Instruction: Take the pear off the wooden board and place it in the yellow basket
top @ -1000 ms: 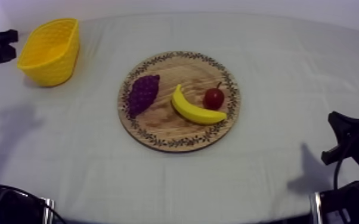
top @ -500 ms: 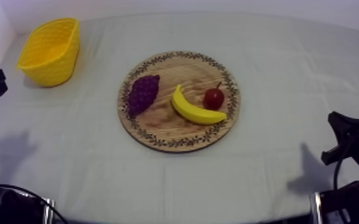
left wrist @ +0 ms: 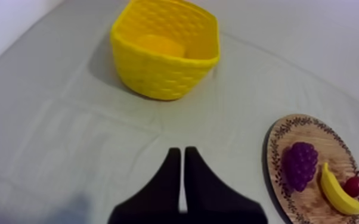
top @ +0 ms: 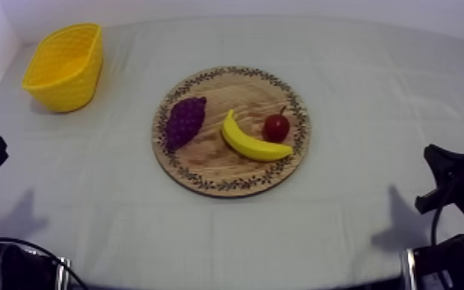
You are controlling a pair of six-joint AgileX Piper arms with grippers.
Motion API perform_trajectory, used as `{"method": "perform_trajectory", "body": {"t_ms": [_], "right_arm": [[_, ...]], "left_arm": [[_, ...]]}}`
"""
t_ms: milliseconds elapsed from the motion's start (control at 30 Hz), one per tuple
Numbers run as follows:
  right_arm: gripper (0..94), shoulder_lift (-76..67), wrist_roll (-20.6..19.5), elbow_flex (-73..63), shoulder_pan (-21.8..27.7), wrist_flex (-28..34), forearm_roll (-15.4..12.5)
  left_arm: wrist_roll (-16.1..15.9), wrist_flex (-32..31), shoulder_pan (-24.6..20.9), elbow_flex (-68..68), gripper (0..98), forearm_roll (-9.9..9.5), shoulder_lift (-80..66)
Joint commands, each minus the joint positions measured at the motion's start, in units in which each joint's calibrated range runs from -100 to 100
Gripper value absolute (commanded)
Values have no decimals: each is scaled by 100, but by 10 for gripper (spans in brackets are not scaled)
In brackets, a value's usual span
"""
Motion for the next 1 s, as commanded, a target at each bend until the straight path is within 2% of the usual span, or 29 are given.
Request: {"method": "perform_trajectory", "body": {"t_ms": [0,267,433,567,733,967], "right_arm": [[4,-4,-3,-5,-1,2,-1],[4,-4,-3,-5,-1,2,-1],[4,-4,-3,-5,-1,9,-1],[4,-4,-5,-5,-1,10,-1],[4,-4,-6,-5,-1,10,-1],[4,-4,-5,-5,-1,10,-1]], "left_arm": [[-2,-74,-12,180,0,-2,-429],[177,-490,-29,903,0,-35,-1010],[-175,-652,-82,1334,0,68,-1069],[-262,-717,-93,1415,0,100,-1078],[-105,-1639,-102,1689,0,112,-1080],[29,-1936,-104,1766,0,113,-1081]]}}
